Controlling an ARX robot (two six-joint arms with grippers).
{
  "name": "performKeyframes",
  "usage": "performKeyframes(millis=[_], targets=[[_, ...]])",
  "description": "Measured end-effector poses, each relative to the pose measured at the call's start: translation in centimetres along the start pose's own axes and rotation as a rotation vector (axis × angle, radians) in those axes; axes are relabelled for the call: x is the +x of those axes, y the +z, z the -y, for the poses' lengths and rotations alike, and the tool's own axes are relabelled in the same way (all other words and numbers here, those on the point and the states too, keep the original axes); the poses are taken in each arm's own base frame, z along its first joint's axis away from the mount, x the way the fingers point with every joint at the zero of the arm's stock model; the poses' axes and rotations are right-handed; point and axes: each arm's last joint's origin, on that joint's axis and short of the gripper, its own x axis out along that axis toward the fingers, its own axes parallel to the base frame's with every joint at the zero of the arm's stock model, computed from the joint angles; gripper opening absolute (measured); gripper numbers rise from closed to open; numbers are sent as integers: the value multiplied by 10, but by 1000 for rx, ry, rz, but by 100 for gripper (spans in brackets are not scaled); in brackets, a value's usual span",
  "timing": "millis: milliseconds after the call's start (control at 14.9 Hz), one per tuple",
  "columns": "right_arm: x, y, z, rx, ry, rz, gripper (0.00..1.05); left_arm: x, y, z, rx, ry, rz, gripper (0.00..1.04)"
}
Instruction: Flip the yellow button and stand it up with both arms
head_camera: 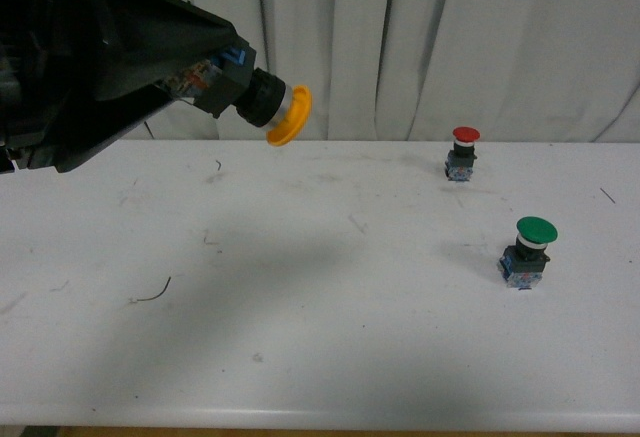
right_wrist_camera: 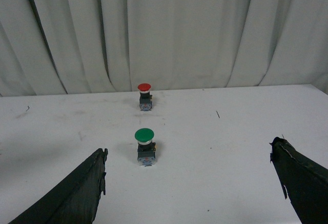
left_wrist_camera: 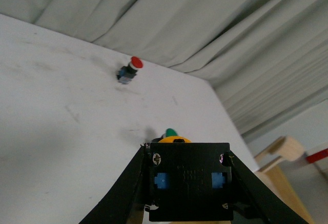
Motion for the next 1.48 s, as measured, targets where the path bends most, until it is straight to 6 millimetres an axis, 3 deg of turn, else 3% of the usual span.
performKeyframes(millis=[134,336,672,1142,1478], targets=[[0,0,0,0,0,0,98,-5,-12,-6,-125,-119,51,36],[0,0,0,0,0,0,98,-7,-14,-8,-213,-240,137,36],[0,0,0,0,0,0,98,0,-39,-16,-391,-185,65,36],[0,0,0,0,0,0,98,-4,-30,-12,-420,-206,102,36],[0,0,0,0,0,0,98,-7,-21,5,-385,-271,134,36]])
